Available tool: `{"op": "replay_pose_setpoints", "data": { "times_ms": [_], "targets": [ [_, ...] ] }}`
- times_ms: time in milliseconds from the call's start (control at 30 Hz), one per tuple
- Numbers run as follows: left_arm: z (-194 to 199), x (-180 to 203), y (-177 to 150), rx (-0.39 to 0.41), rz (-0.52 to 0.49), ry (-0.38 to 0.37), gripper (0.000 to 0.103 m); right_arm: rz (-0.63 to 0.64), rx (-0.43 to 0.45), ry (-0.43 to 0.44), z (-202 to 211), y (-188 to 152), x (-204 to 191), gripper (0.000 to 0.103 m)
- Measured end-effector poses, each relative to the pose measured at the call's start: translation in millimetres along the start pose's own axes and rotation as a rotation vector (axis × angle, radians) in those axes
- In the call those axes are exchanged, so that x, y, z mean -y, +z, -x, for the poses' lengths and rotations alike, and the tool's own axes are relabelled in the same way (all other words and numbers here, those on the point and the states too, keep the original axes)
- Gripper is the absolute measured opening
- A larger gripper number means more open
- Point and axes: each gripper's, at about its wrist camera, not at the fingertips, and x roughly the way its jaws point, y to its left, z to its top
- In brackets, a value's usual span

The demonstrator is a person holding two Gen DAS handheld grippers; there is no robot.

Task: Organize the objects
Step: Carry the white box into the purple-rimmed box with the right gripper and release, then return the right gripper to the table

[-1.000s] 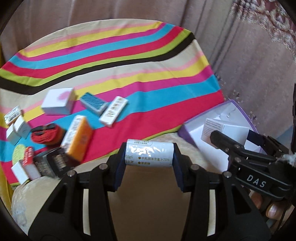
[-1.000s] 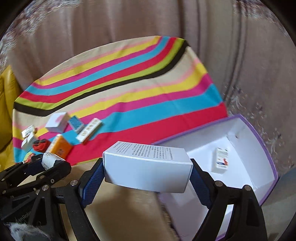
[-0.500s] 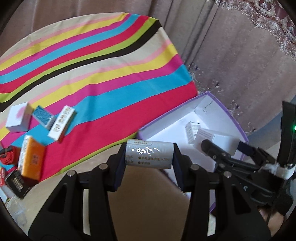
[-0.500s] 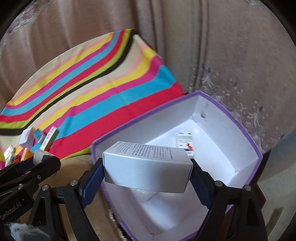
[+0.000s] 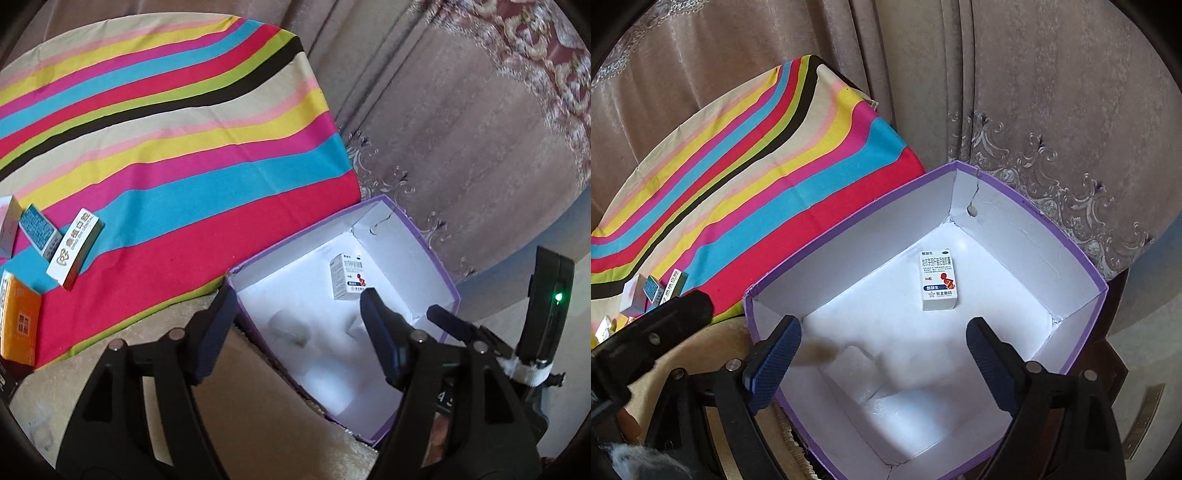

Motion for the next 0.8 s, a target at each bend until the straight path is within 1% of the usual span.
{"op": "replay_pose_setpoints", "data": {
  "times_ms": [133, 267, 367, 533, 600, 667, 800],
  "targets": [
    [11.8, -4.8, -3.3, 0.023, 0.023, 0.001, 0.073, 0.007, 0.008, 0.000, 2.5, -0.4, -1.8, 0.093],
    [29.5, -8.6, -6.6, 0.059, 0.007, 0.014, 0.073, 0.018, 0.015, 0.008, 4.6, 1.2, -4.2, 0.094],
    [43.0, -12.1, -10.4, 0.086, -0.018, 0.048, 0.075, 0.035, 0.020, 0.008, 7.1, 2.0, -8.3, 0.094],
    [60.2, -23.3, -19.2, 0.102, -0.031, 0.103, 0.075, 0.072, 0.022, 0.007, 11.9, 1.1, -19.8, 0.094],
    [70.5, -33.7, -24.8, 0.107, -0.007, 0.122, 0.075, 0.090, 0.022, 0.026, 14.7, -0.3, -25.5, 0.094],
    [83.3, -51.5, -32.5, 0.112, 0.050, 0.126, 0.075, 0.111, 0.022, 0.037, 17.0, -2.1, -33.0, 0.094],
    [106.7, -79.1, -47.6, 0.147, 0.114, 0.158, 0.075, 0.155, 0.015, 0.063, 19.4, -5.7, -49.3, 0.094]
  ]
}}
